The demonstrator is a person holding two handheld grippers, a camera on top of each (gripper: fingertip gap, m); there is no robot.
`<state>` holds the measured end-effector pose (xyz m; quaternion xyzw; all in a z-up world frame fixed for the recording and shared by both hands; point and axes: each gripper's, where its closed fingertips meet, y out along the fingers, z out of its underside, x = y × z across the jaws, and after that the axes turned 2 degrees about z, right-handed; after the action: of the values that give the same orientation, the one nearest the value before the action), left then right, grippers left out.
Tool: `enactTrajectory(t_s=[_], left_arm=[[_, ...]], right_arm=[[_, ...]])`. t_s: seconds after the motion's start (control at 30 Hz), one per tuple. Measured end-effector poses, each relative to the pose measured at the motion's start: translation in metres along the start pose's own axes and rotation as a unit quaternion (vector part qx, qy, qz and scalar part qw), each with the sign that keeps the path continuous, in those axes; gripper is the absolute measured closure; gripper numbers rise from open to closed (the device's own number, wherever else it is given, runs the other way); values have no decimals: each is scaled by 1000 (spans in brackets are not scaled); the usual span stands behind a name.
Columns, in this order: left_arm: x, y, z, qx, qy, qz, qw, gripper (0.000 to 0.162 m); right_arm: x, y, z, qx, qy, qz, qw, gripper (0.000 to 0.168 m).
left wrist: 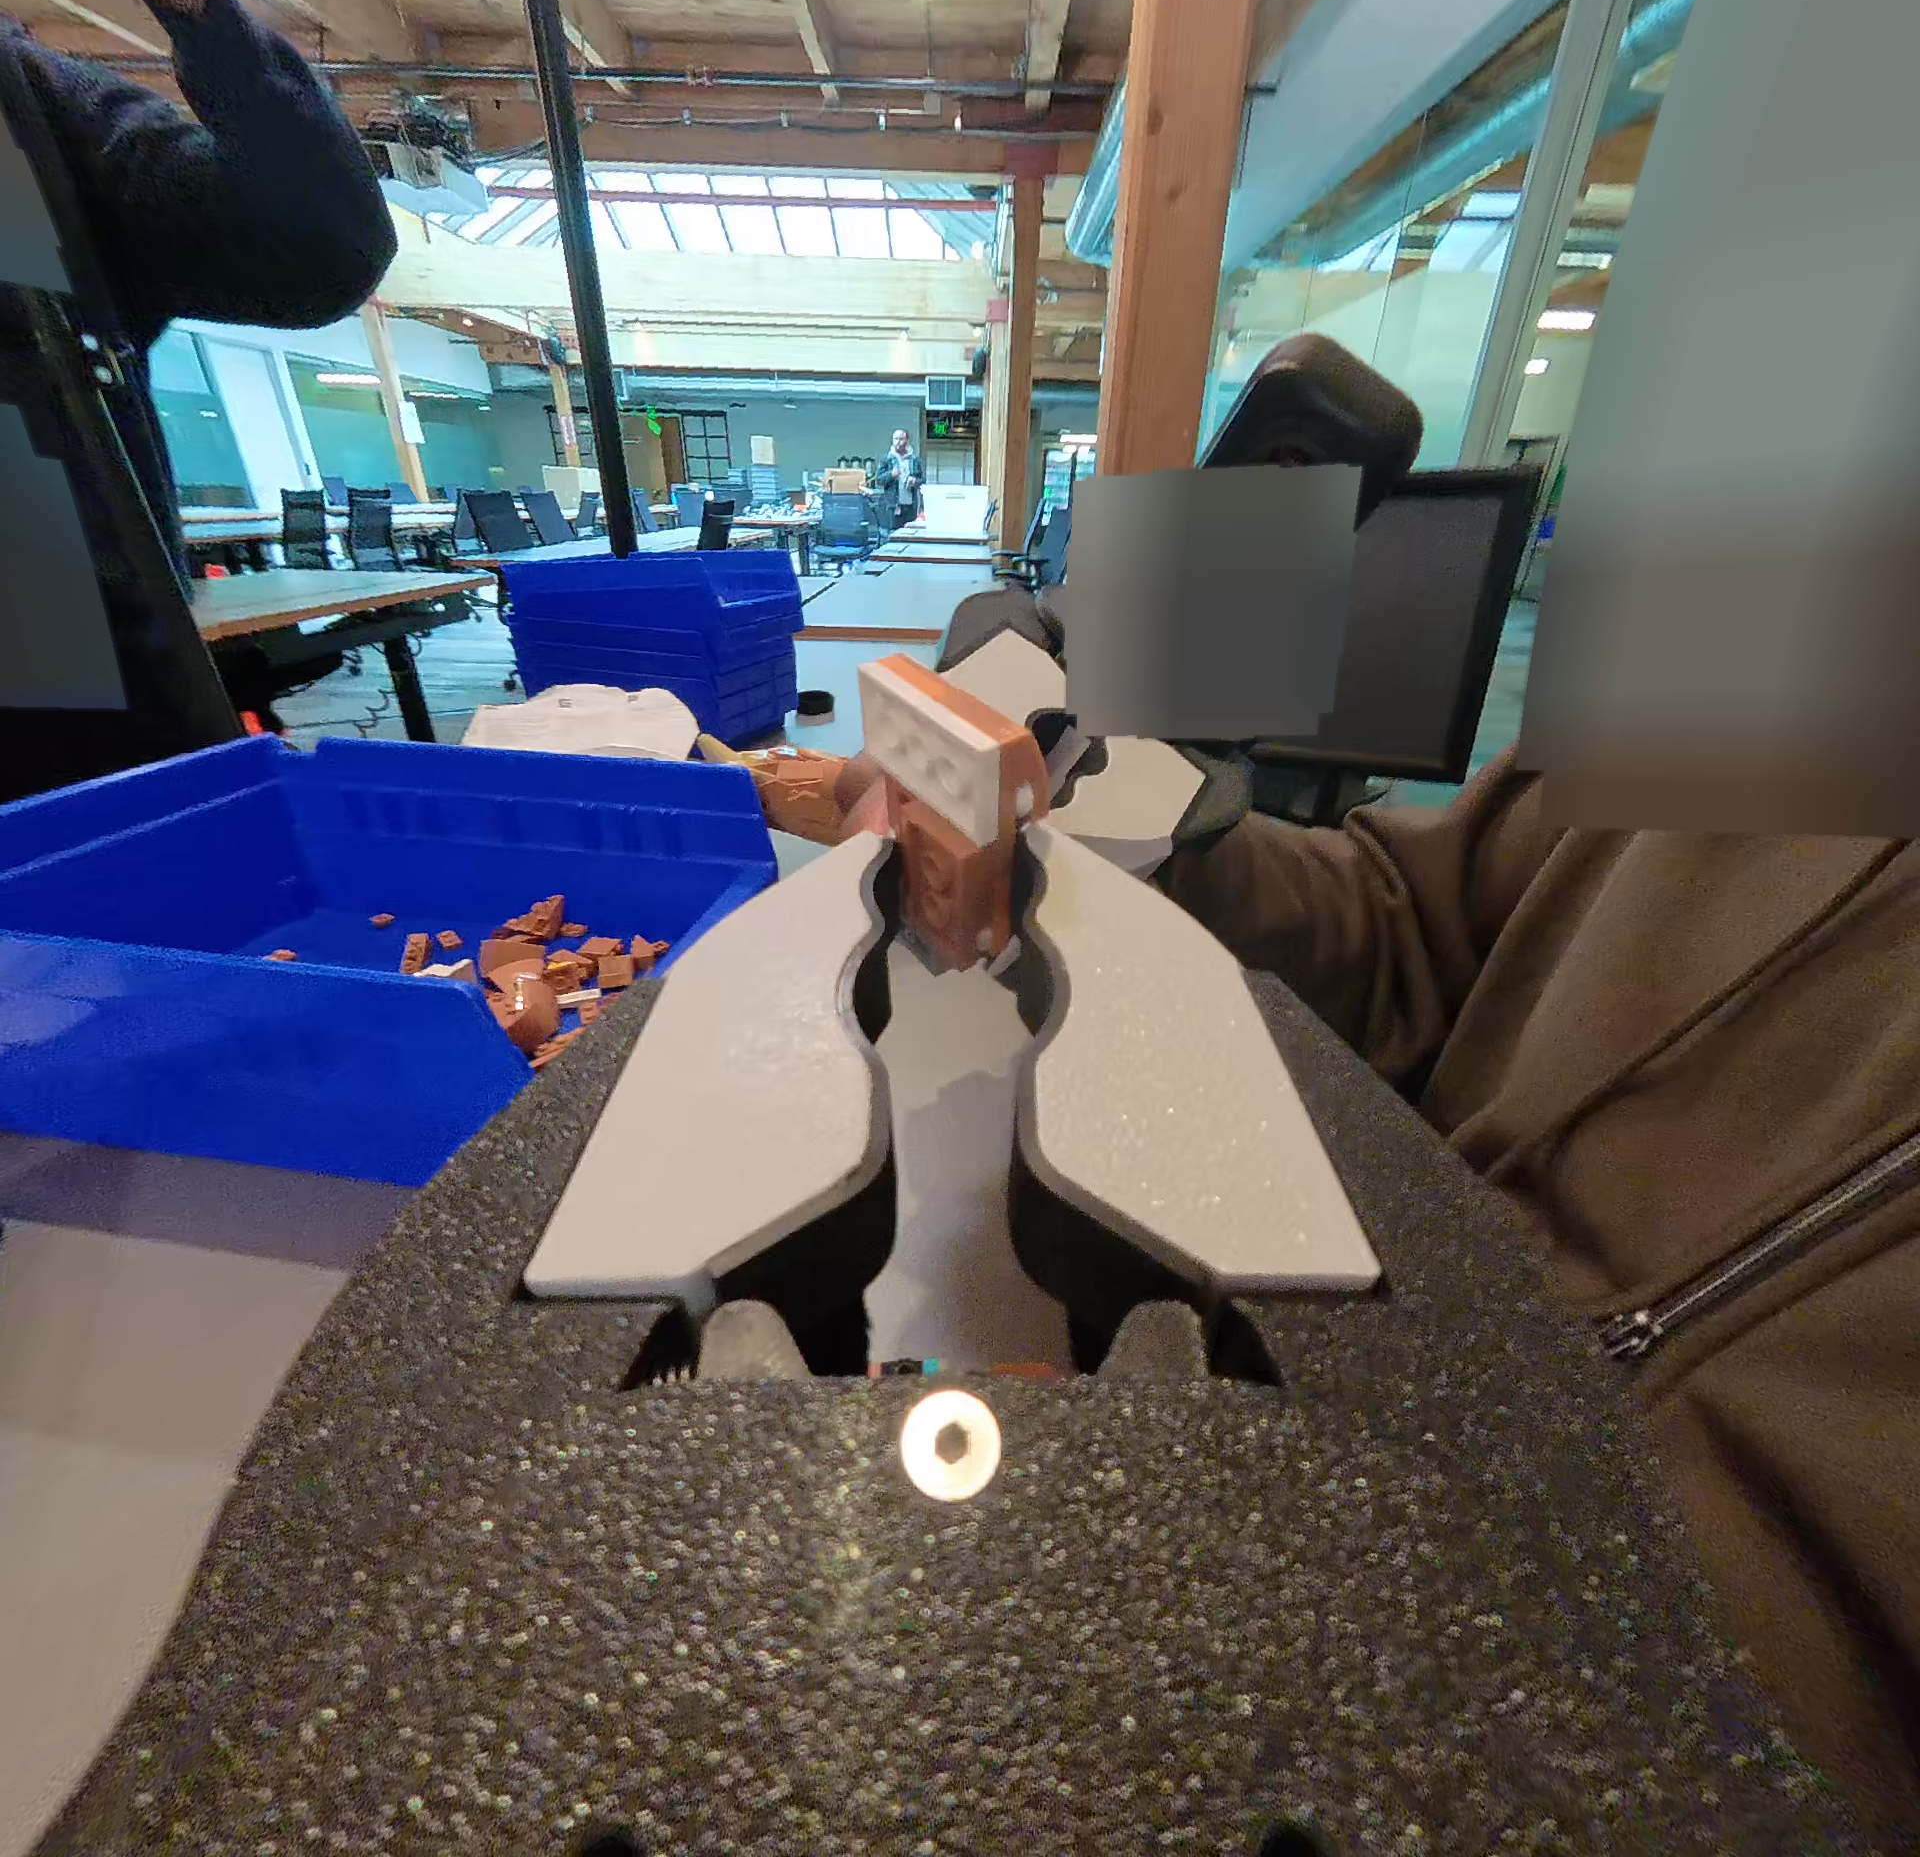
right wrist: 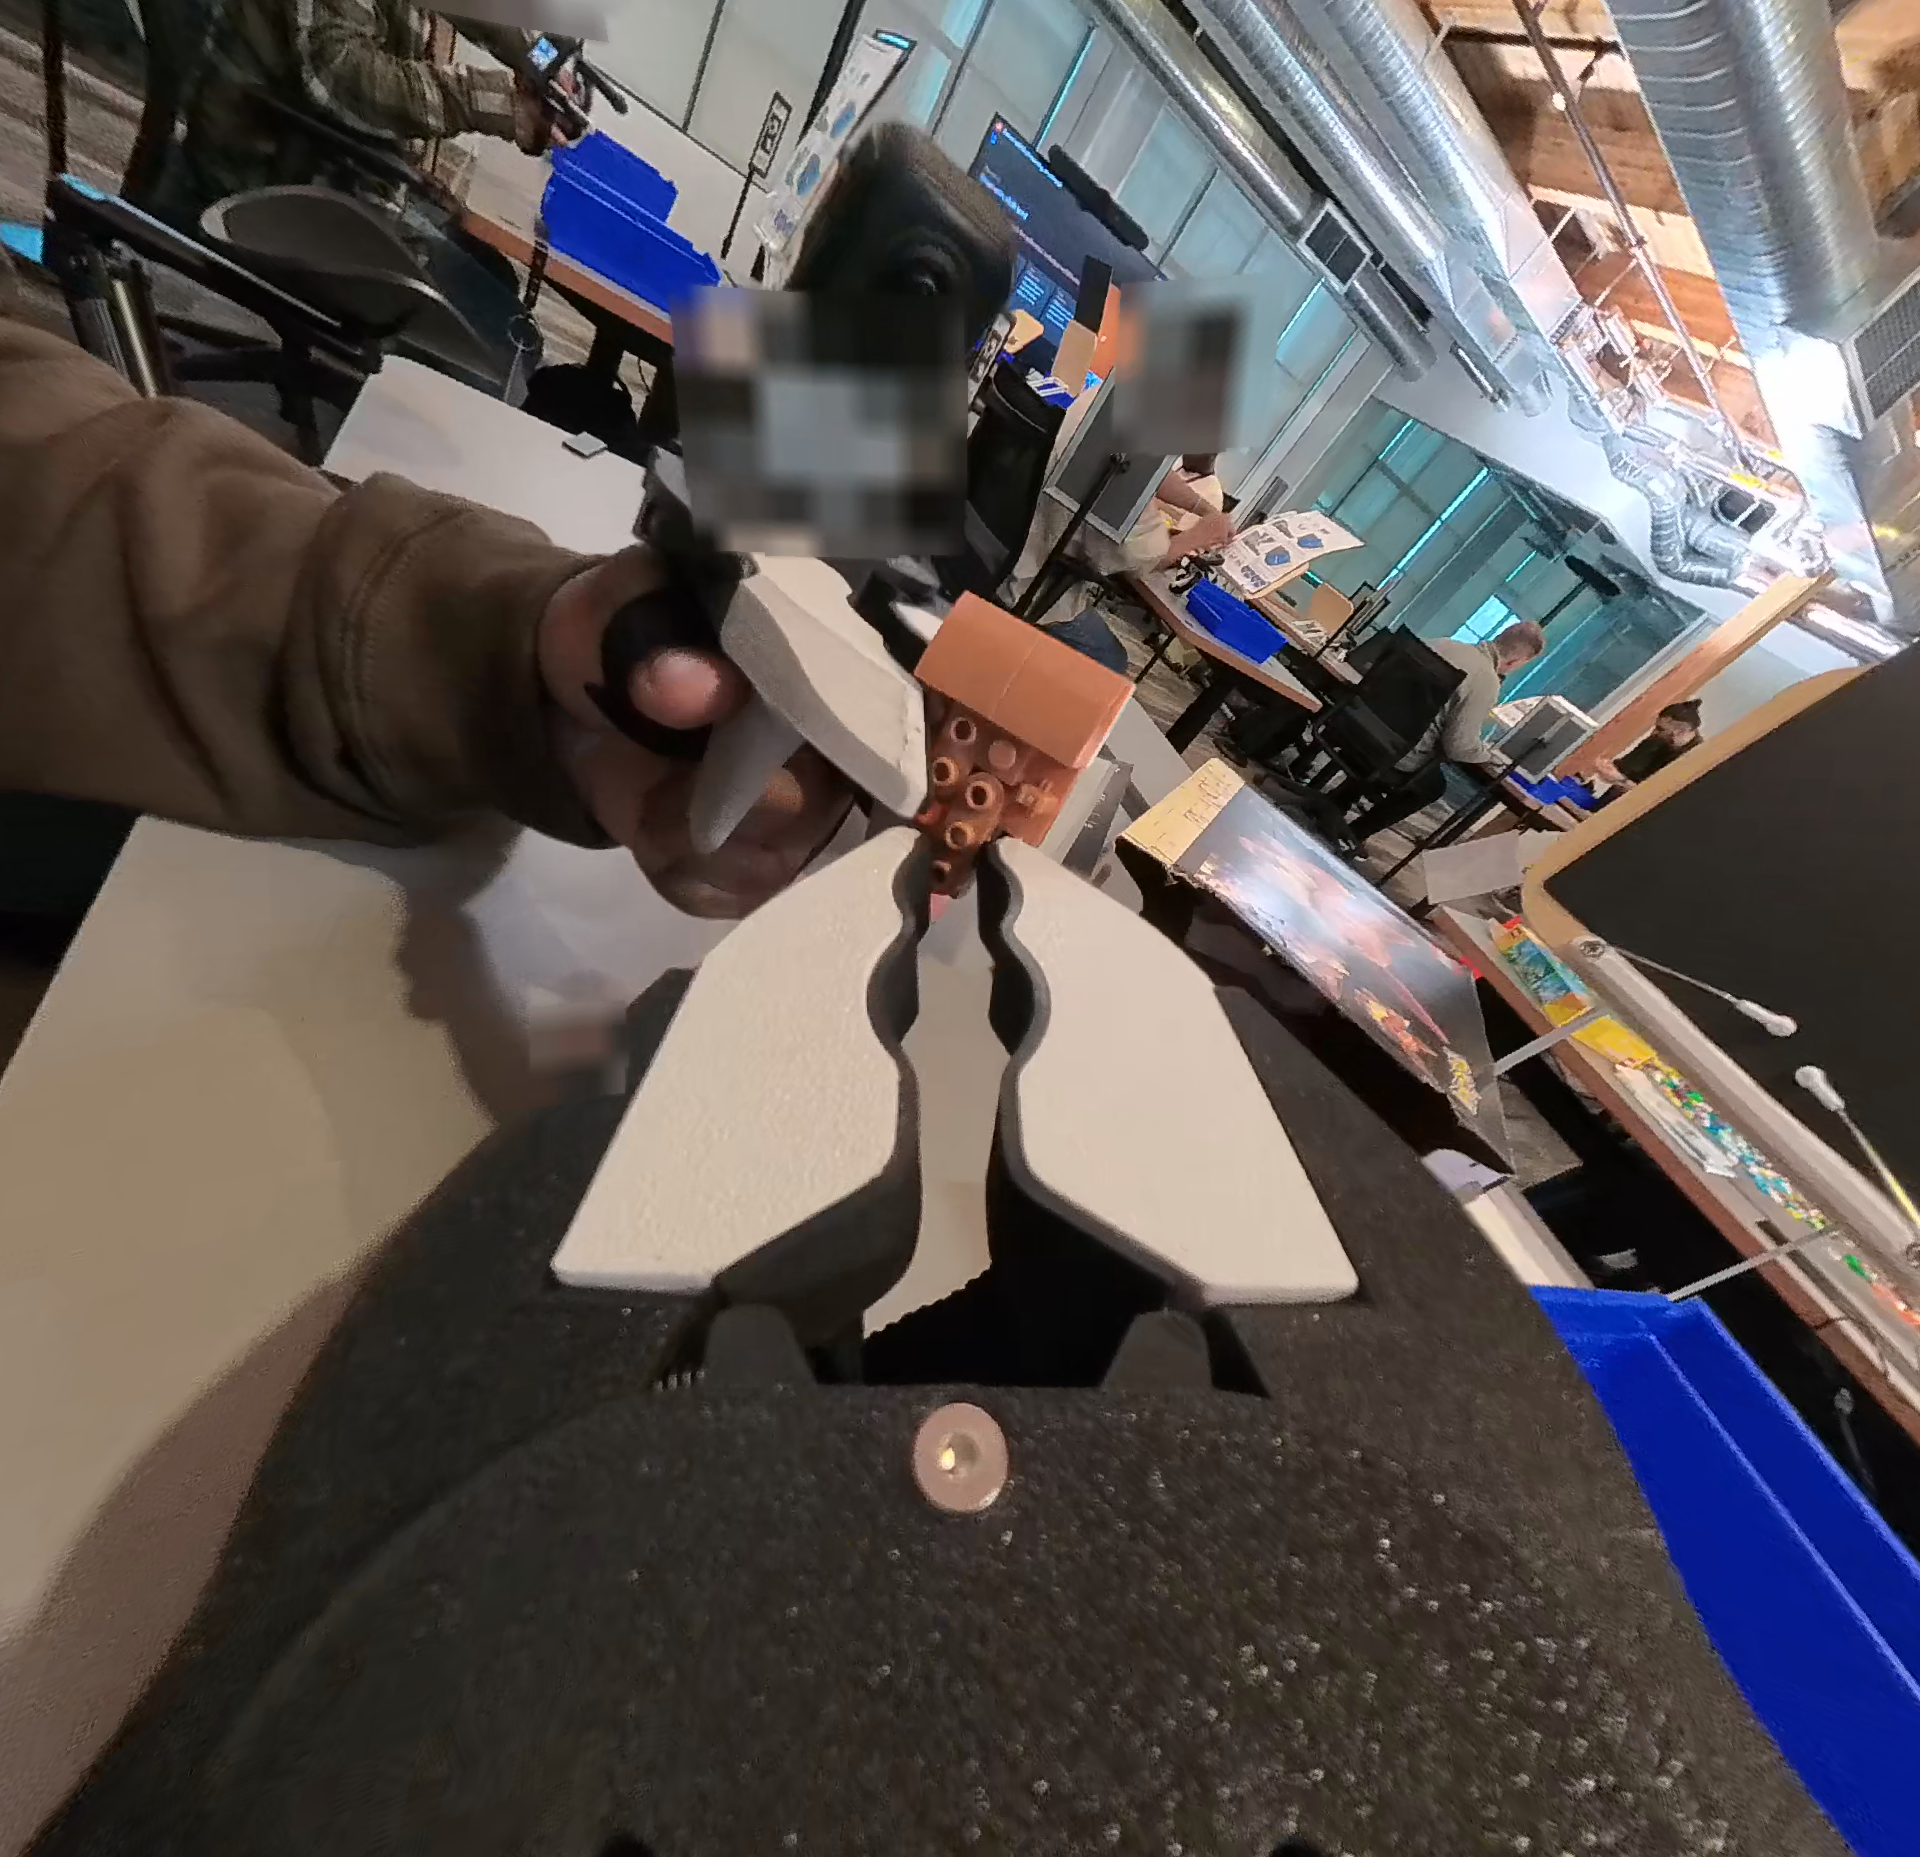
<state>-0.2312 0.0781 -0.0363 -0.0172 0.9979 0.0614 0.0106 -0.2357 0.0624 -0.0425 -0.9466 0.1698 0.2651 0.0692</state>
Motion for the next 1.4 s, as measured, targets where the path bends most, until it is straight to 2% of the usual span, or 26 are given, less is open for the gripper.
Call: enactTrajectory(t_s=[0.37,0.67,0.73,0.87,0.97,1.03,1.2,1.4], left_arm=[[1,-1,-3,-46,-138,59,988,143],[-4,-2,-8,-72,-188,98,975,143],[0,-1,-6,-65,-170,70,981,143],[11,-3,-3,-53,-109,-37,992,145],[12,-7,0,-63,-91,-115,987,146],[10,-11,4,-91,-109,-157,977,146],[10,-20,17,-170,-172,-217,946,146],[5,-28,10,-179,-116,-257,943,146]], right_arm=[[0,-2,-2,-17,20,-10,1000,161],[2,-5,-8,-57,70,-43,995,161],[-1,-3,-4,-43,57,-25,997,161],[-5,3,3,5,7,35,999,162],[-1,5,5,26,5,62,998,166],[4,6,7,44,11,73,996,167],[17,8,16,73,69,97,990,168],[35,13,37,71,114,113,985,168]])
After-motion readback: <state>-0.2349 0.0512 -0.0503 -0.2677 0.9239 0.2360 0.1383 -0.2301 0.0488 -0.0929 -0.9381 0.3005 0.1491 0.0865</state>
